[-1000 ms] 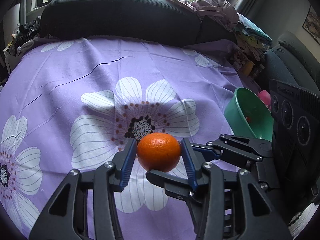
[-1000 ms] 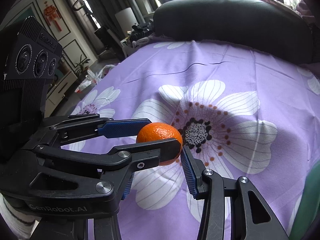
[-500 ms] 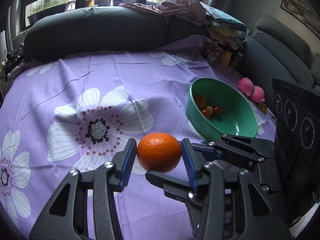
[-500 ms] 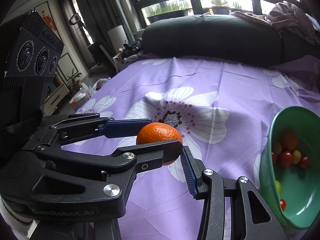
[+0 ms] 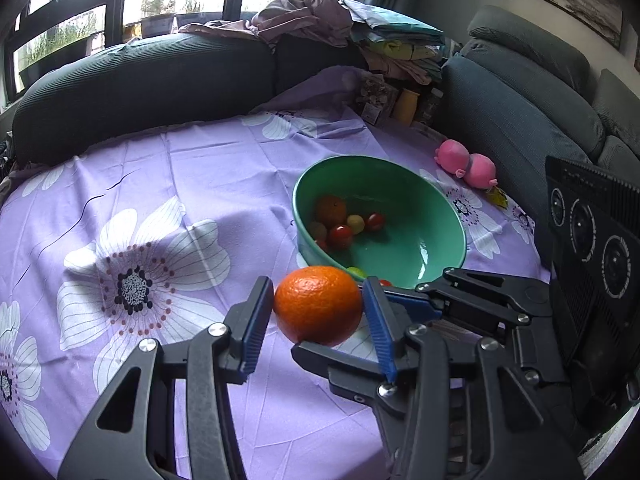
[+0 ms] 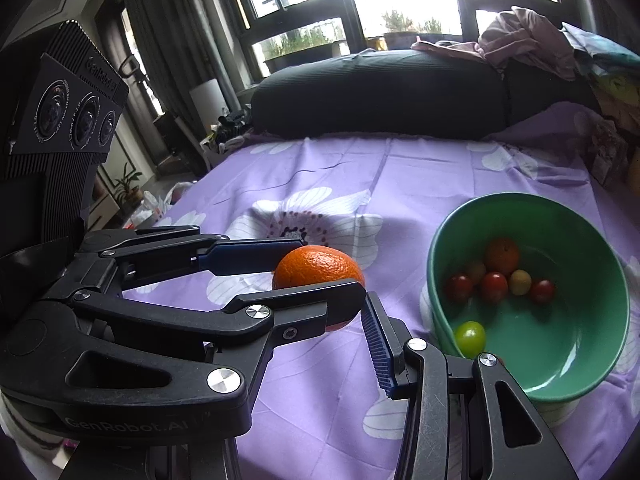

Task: Organize fruits
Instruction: 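Carry the mandarin over the green bowl and open the right gripper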

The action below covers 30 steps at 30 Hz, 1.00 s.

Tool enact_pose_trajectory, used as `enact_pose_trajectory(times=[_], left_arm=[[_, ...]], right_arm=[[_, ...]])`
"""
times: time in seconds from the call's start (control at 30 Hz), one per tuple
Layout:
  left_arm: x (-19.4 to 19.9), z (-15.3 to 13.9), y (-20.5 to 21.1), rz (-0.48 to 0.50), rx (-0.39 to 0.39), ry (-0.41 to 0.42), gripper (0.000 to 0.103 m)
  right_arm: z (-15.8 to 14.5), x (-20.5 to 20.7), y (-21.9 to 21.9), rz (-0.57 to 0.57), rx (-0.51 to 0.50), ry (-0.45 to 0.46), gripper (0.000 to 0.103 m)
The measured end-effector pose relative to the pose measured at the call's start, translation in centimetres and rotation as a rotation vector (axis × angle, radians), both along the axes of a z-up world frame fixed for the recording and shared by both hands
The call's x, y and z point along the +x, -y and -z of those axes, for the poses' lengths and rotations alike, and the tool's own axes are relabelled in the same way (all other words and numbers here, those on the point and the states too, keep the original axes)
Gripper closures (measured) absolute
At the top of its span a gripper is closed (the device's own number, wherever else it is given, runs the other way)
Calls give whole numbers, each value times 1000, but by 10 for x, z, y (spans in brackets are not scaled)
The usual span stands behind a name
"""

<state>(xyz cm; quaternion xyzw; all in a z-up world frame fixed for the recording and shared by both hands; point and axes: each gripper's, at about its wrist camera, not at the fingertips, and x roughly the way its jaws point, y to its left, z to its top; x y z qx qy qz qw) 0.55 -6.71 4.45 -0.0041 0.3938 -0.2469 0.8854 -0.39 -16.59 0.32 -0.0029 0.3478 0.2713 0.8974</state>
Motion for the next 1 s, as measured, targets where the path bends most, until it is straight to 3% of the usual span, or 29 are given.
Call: enact_pose_trajectory(times=[0.53,1.0], left_arm=[[25,1,63,118,4,-8,57],[47,13,94,168,1,-39,56]], right_arm=[[-2,8,59,127,26,6,56],[7,25,89,190,41,-22,56]])
